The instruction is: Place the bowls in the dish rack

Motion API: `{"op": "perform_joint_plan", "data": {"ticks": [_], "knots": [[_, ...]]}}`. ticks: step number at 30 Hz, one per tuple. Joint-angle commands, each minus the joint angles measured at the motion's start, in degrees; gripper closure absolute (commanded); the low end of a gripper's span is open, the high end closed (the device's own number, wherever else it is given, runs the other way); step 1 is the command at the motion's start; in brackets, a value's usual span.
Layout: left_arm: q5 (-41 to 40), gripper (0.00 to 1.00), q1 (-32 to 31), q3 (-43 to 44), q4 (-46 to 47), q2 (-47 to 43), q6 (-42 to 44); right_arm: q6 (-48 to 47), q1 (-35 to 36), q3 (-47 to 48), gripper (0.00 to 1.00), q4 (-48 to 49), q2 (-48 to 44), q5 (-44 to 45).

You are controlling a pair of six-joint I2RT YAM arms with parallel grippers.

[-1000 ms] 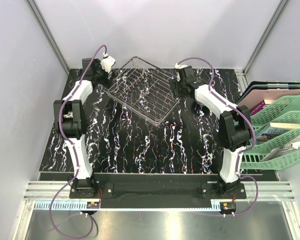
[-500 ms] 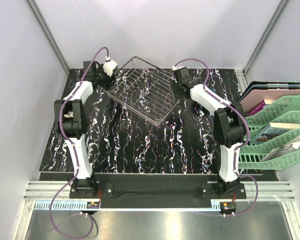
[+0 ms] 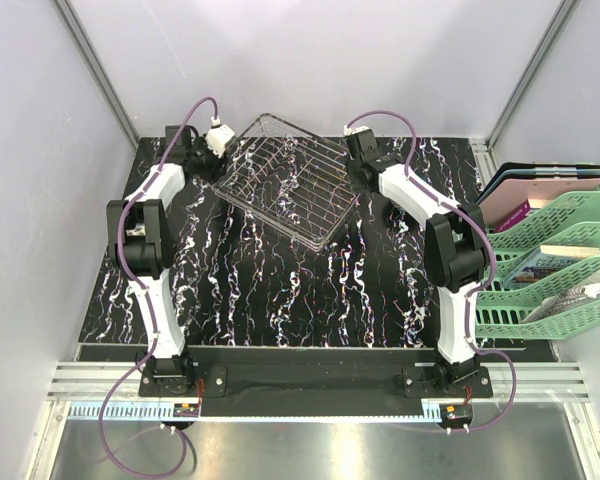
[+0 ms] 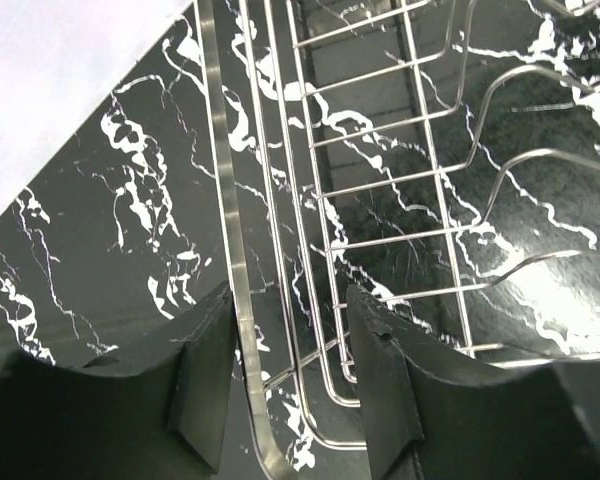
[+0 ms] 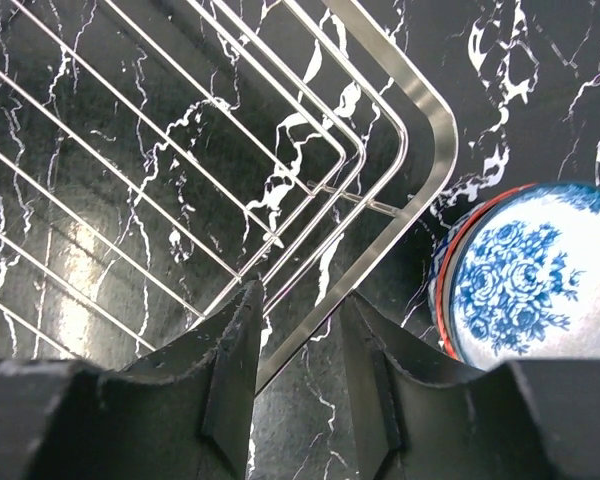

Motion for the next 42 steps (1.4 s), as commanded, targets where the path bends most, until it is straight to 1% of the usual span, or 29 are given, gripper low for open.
{"op": "perform_joint_plan", "data": {"ticks": [1,10,13,14,20,29,36,42], "knots": [[6.06,0.51,-0.33,-0.78,-6.95,-3.58,3.13,-2.18,0.71,3.55,0.55,3.13,1.6,0.91],[8.96,0.51,-1.04,-0.42,-16.62,-6.22,5.85,-4.64,0.62,7.33,0.53,4.71,4.77,3.37],[9.84,0.51,-1.3,-1.83,-20.13,-7.89,6.73,-5.43,0.62,8.99,0.51,5.15,6.17,3.46],[10.11,0.51,-2.34,-2.62,-21.88,-8.85,7.0,-5.52,0.71,9.78,0.51,5.15,6.53,3.28],[12.04,0.51,-3.32,-6.74,-25.76,-13.33,7.61,-6.75,0.53,13.3,0.49,5.59,8.99,3.11],[17.23,0.51,-4.02,-10.61,-31.22,-18.61,7.7,-8.33,0.18,16.47,0.48,6.03,11.28,2.05],[19.34,0.51,-6.13,-12.03,-31.57,-19.32,6.21,-7.9,-0.78,14.63,0.47,6.56,10.75,2.58],[18.72,0.53,-7.28,-10.89,-31.57,-17.74,4.72,-7.98,-1.66,10.24,0.47,8.14,7.86,2.67]]}}
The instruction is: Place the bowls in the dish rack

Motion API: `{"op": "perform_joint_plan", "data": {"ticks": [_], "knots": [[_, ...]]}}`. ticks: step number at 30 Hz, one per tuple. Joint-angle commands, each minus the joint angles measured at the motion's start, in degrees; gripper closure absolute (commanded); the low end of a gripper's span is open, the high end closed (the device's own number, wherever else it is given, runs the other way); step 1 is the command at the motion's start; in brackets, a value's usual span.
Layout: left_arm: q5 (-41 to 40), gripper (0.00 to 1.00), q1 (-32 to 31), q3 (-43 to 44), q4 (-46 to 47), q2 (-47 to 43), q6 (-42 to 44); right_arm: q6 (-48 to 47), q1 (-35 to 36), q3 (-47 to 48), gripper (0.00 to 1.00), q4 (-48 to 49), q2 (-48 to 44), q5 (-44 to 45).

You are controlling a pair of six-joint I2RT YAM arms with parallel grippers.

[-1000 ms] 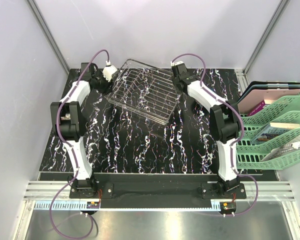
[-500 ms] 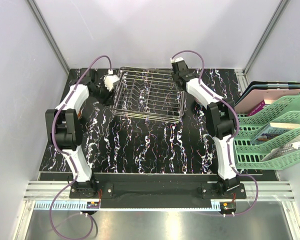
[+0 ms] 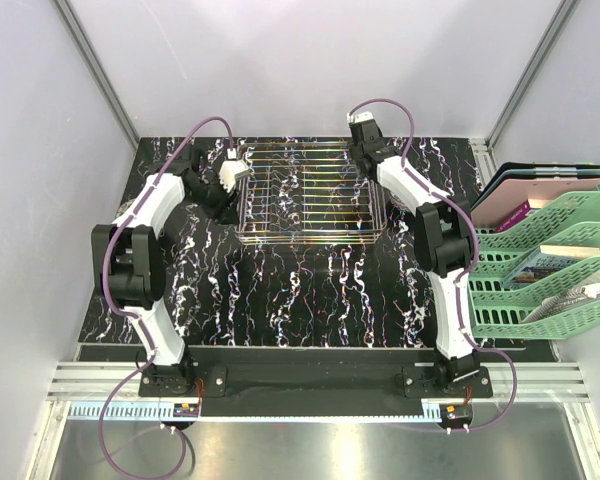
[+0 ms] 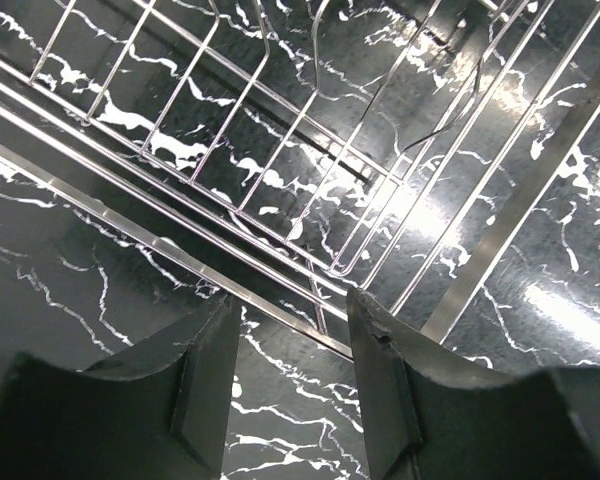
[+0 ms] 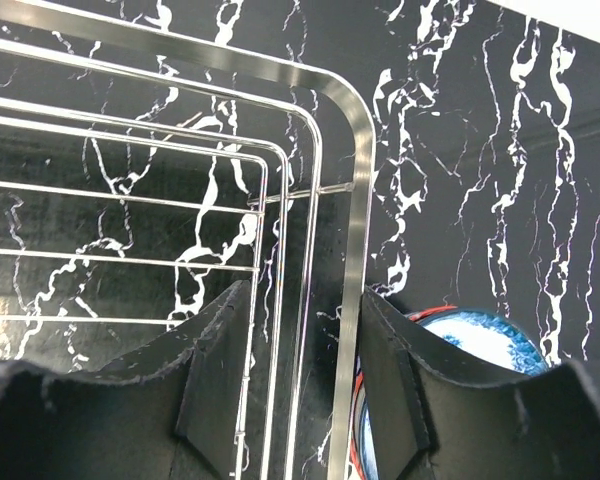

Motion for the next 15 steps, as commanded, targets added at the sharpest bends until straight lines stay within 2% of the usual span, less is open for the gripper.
{"op": "perform_joint_plan", "data": {"ticks": [1,8,15], "knots": [[8.27,0.53,-2.99,1.81,1.74,-0.21,-1.23,0.43,1.2,-3.27,0.47,3.4,-3.62,-4.28],[6.87,0.51,-2.99,3.93,1.83,0.94,-3.16,0.17,0.85,-7.06,0.45,5.33,-5.73,-4.28],[2.92,0.4,-2.99,3.23,6.3,-2.39,-6.06,-0.36,0.85,-6.8,0.36,5.42,-8.81,-4.37]]}}
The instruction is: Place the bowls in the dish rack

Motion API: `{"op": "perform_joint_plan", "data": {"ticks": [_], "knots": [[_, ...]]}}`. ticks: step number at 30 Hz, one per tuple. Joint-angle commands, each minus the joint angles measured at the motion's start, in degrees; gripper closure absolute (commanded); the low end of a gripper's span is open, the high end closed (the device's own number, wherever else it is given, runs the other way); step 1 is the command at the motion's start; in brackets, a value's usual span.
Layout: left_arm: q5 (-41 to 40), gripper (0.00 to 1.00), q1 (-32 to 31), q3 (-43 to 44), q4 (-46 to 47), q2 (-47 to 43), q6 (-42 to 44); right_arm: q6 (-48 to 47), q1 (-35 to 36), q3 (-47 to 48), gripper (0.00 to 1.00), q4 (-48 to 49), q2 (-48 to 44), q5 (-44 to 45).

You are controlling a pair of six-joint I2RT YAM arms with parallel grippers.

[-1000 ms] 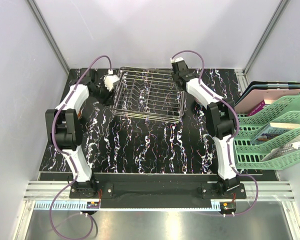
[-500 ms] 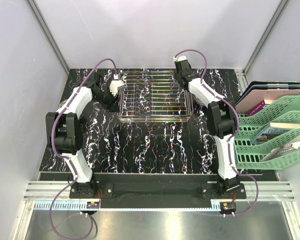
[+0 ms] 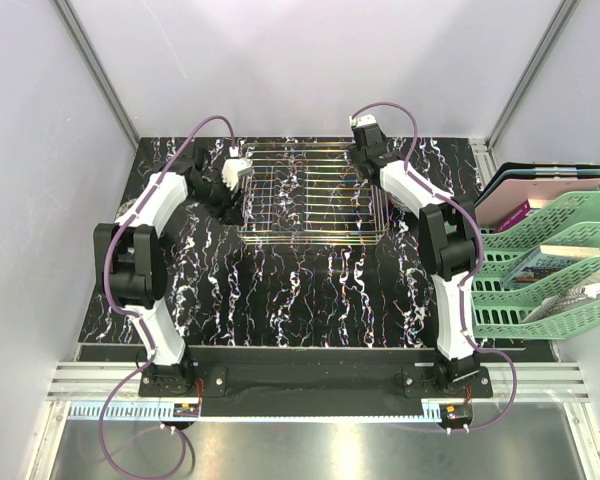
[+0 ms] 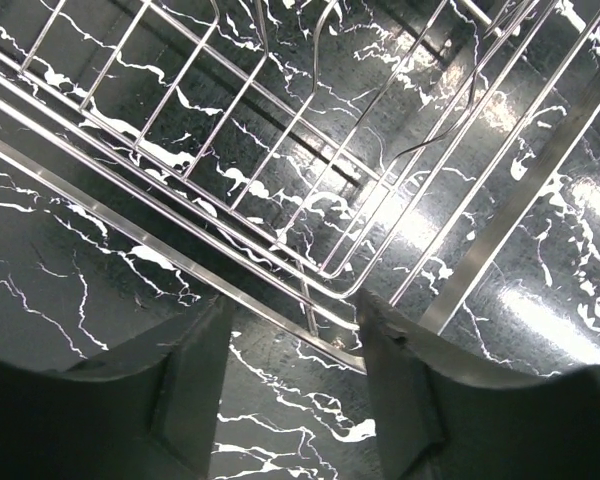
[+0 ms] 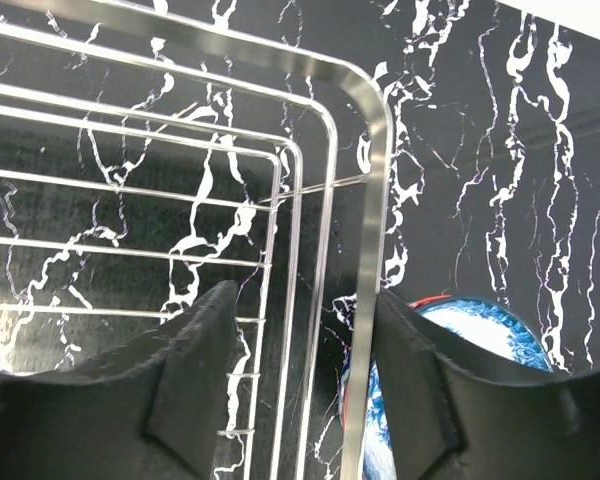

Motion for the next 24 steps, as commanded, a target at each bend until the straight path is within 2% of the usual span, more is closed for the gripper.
{"op": "perform_joint_plan", "data": {"ticks": [1,6,10,17,24], "knots": [[2.91,0.35,-1.9,2.07,7.03,-3.17,-2.35,-0.12,1.28,0.0,0.35,0.22,-5.82,-4.04],[0.19,0.29,-1.81,2.33,9.84,-4.92,-5.95,-0.56,1.28,-0.35,0.23,0.13,-8.98,-3.43],[-0.61,0.23,-1.2,1.72,11.6,-7.03,-8.15,-0.74,1.28,-1.23,0.18,0.13,-11.88,-3.6],[-1.57,0.21,-0.76,0.84,12.75,-11.07,-9.65,0.58,-0.12,-3.16,0.16,-0.04,-17.15,-1.68],[-3.24,0.1,0.73,-2.76,15.21,-16.52,-11.32,7.09,-6.89,-7.64,0.2,-2.76,-20.32,-2.38]]}}
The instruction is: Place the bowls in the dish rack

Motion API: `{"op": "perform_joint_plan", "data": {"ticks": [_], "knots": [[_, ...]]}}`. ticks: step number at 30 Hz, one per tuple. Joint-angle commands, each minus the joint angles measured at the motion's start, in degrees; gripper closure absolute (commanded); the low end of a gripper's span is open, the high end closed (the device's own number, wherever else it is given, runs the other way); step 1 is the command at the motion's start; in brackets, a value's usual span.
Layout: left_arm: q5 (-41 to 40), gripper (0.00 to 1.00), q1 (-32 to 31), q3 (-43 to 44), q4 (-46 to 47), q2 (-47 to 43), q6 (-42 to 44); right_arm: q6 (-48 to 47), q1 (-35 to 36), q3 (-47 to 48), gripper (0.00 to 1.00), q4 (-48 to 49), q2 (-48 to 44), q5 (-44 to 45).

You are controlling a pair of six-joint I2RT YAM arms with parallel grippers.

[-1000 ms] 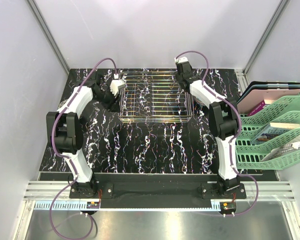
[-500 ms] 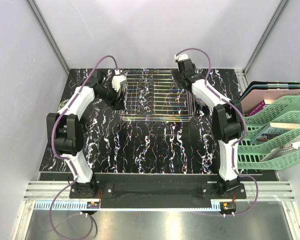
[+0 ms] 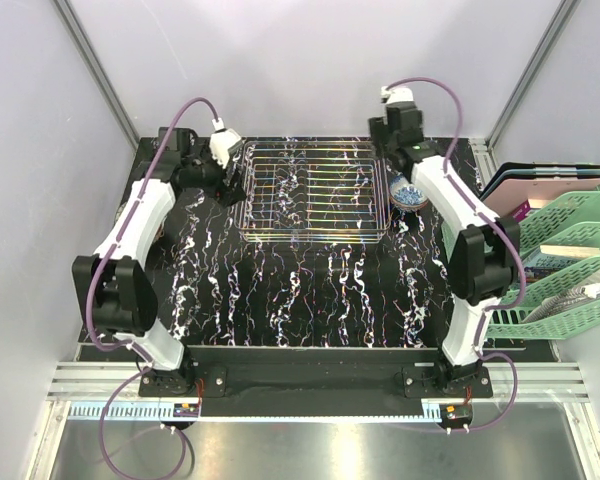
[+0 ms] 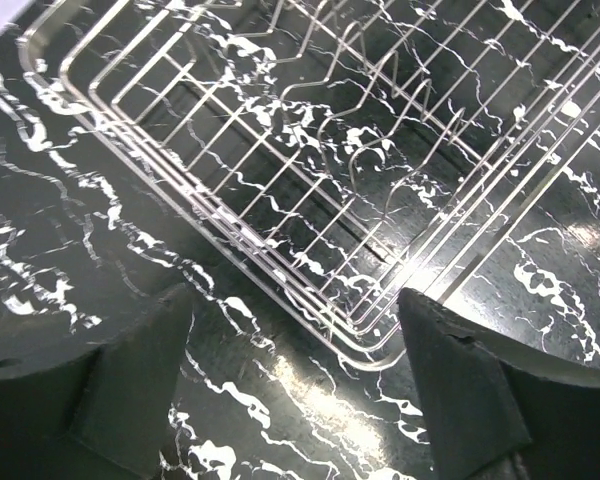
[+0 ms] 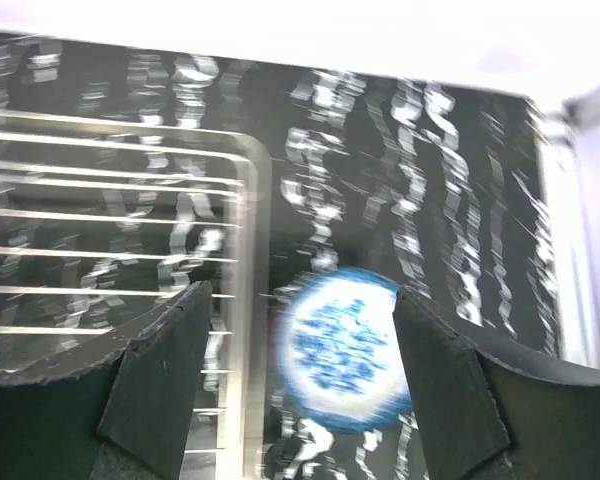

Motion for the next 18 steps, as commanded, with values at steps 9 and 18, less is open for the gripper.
{"op": "perform_joint_plan", "data": {"ticks": [9,18], "knots": [[-1.8,0.01,3.56,-7.23,3.91,-12.87,-1.9,0.04,-6.73,-10.06,0.18,-2.47,-4.79,-2.1],[-1.89,0.01,6.99,-11.63,3.91,-17.27,-0.76,-19.2,-12.52,-17.54,0.09,-2.38,-12.78,-16.51]]}}
